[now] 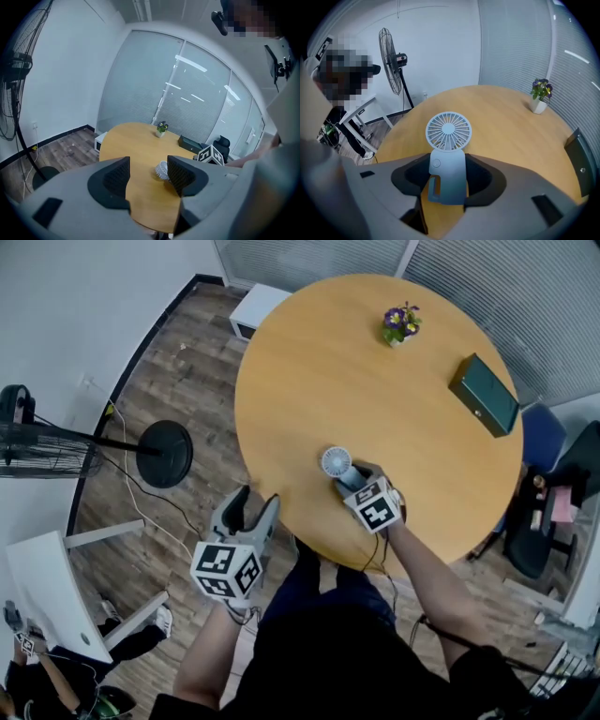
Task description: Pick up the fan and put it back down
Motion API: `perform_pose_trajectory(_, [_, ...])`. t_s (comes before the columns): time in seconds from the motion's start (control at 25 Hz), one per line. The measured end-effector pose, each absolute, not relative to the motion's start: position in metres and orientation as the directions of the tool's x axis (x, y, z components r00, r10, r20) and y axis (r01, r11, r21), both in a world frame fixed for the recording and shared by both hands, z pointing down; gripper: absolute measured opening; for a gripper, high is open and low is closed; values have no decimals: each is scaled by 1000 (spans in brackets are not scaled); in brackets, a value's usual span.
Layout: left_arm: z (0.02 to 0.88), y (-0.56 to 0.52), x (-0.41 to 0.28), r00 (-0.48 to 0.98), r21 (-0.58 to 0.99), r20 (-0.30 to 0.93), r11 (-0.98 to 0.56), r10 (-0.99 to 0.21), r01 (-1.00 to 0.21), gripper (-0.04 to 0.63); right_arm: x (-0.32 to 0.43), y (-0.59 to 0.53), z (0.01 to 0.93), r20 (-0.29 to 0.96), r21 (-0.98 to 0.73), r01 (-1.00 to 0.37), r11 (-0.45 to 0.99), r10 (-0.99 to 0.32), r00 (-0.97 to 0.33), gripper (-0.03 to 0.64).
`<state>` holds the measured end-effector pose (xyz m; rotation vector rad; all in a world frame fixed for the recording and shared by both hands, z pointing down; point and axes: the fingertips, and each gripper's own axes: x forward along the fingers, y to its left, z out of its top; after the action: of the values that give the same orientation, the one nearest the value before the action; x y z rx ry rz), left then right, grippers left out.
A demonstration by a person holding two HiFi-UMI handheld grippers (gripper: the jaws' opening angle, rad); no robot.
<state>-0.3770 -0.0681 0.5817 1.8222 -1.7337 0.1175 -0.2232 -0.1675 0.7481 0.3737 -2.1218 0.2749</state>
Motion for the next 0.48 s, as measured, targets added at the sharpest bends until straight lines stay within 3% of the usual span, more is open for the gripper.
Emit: perform_pose_trajectory(0.48, [552, -94, -330, 219, 358, 420, -61, -881, -932, 245, -189, -176, 672, 732, -91, -504, 859, -285, -619, 221])
